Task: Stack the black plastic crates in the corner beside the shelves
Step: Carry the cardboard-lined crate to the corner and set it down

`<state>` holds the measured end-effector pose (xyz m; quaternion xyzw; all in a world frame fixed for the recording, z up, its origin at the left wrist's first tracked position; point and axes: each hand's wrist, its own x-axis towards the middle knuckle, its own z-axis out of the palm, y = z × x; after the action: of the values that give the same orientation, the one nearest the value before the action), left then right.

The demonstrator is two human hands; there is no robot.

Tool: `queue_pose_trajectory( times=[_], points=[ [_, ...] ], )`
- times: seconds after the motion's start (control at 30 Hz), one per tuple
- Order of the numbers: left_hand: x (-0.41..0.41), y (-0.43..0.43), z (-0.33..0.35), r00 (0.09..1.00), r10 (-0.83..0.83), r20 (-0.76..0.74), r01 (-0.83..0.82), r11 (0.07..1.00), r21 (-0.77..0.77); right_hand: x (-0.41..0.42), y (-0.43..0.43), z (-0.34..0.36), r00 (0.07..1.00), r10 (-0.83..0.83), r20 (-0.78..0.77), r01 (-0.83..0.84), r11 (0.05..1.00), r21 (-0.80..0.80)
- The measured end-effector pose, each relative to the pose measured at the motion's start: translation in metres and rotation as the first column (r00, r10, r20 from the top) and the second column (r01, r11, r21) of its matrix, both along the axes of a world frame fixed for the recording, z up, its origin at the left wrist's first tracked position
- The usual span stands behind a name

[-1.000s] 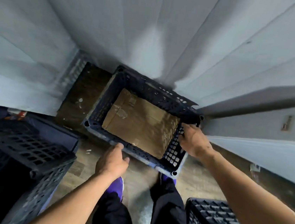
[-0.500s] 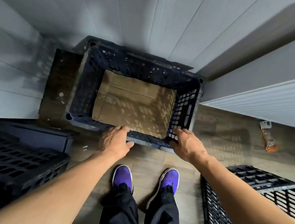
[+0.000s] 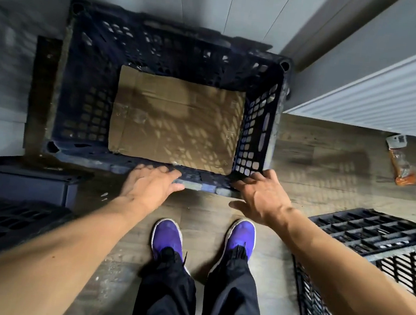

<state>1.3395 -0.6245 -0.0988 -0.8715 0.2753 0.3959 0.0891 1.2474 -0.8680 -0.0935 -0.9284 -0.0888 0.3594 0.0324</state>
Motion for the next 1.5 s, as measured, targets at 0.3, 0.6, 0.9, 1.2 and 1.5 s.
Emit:
queue_pose_trajectory(
  times=[0.3,0.6,0.9,1.2,1.5],
  points=[
    [-0.010,-0.027,0.005,0.997,-0.025,0.073,0.024,0.999,0.023,0.002,-0.022,0.007,0.996,-0.077,0.052,0.080,0.995,-0.057],
    [-0.007,-0.028,0.002,0.992,0.117,-0.036,-0.117,0.993,0.024,-0.002,-0.022,0.005,0.990,-0.139,0.013,0.139,0.990,-0.033],
    [-0.019,-0.037,0.028,0.987,0.156,-0.029,-0.156,0.988,0.022,-0.019,-0.012,0.013,0.970,-0.236,0.063,0.234,0.972,0.028],
    [-0.039,-0.081,0.105,0.964,0.263,-0.046,-0.266,0.962,-0.058,-0.042,-0.041,0.076,0.882,-0.468,-0.055,0.469,0.861,0.198],
    [-0.079,-0.121,0.199,0.954,0.292,-0.068,-0.299,0.943,-0.146,-0.071,-0.074,0.171,0.791,-0.610,-0.040,0.604,0.769,0.208]
  ],
)
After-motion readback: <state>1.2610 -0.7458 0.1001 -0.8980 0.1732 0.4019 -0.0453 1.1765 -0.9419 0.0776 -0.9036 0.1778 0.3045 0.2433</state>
